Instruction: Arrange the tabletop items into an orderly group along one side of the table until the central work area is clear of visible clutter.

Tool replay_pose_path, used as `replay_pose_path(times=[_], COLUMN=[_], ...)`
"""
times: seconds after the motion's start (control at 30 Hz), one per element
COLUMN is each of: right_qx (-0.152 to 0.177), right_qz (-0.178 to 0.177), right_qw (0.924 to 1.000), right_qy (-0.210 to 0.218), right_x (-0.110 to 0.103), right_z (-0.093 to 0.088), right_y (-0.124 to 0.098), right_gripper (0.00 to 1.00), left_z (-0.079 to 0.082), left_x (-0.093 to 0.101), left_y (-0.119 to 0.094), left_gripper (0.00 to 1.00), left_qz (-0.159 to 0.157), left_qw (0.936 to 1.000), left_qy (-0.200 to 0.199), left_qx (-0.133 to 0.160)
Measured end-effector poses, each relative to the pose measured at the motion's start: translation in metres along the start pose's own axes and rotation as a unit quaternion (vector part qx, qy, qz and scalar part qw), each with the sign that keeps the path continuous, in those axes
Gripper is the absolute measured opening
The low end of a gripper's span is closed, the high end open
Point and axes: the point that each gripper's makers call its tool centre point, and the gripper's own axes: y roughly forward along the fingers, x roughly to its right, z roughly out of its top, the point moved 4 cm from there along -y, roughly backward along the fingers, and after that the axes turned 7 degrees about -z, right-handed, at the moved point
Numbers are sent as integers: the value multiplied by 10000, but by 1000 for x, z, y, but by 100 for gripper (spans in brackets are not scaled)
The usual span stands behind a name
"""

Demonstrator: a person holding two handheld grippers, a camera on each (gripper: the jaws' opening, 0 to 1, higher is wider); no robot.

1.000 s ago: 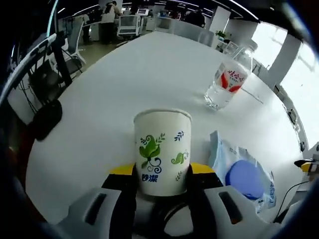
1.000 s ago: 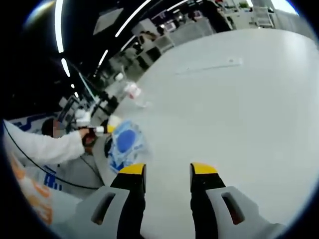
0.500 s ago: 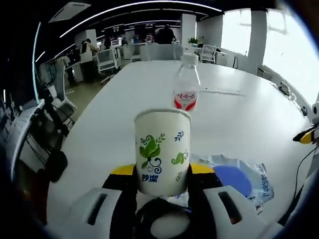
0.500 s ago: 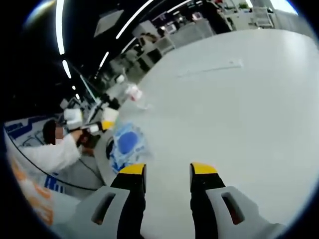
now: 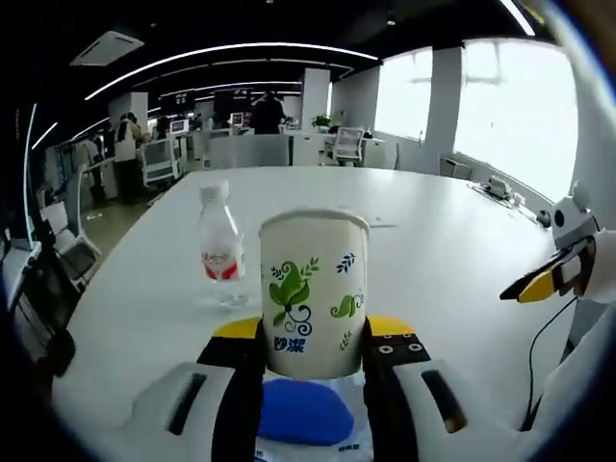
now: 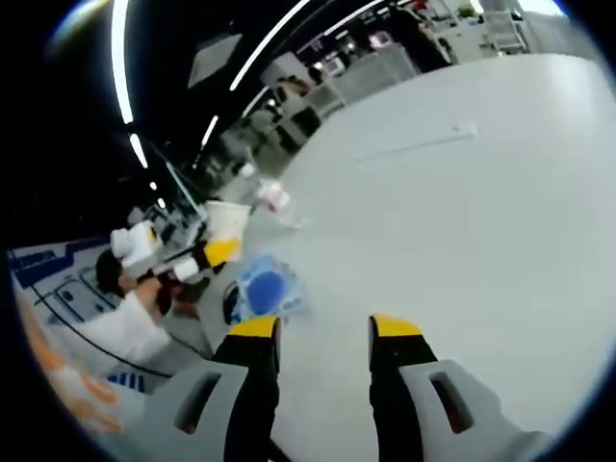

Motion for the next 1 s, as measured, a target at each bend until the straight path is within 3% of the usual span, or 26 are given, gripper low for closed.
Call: replay_pose_path(times=[0.33,0.47,0.63,0.87,0.93,1.0], right_qx=[81,139,505,660,702,756], right_qz=[390,529,978,1093,1141,1283], right_qw=[9992,9985,9928,9909,9899,9872], right_qy=[28,68,480,437,460,576], right_x=[-20,-29,-45,-52,-54,-59], right_z=[3,5,14,22,24,27], right_y=[1,4,2,0,1,2], right_gripper=[41,42,44,49,50,51], left_z=[5,13,14,8,12,13], left_x=[59,76,94,117,125,126], left_y=[14,15,14,14,14,13], left_gripper=[39,39,39,39,39,39], left_qz=[-600,-749,-868,-1137,-1347,-1345], left_qw=[9981,9966,9954,9924,9889,9890], left_qy=[92,-19,45,161,-96,-46], left_qx=[145,335,403,444,612,621])
